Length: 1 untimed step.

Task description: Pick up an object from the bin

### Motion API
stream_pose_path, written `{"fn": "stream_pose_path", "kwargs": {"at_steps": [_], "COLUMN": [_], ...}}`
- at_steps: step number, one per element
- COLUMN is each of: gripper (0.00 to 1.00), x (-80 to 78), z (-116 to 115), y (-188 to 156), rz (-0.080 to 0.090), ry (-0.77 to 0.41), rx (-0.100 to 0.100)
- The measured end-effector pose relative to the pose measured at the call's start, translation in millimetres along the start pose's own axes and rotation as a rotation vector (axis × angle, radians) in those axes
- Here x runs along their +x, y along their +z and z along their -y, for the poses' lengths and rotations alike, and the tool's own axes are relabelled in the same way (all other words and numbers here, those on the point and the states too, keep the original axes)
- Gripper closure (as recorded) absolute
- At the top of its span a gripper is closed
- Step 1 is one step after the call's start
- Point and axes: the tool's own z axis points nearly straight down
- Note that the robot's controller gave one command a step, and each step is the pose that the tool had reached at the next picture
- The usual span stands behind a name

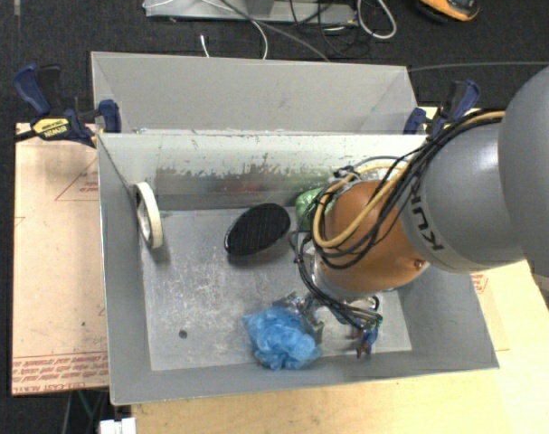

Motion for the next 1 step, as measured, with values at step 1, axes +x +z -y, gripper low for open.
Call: {"fn": "stream_pose_path", "kwargs": {"at_steps": [1], "gripper": [1.00], "x": [-0.4], "z": [0.4], "y": [0.0], "rz": [-0.001], "ry": [0.000], "rx": [0.000]}}
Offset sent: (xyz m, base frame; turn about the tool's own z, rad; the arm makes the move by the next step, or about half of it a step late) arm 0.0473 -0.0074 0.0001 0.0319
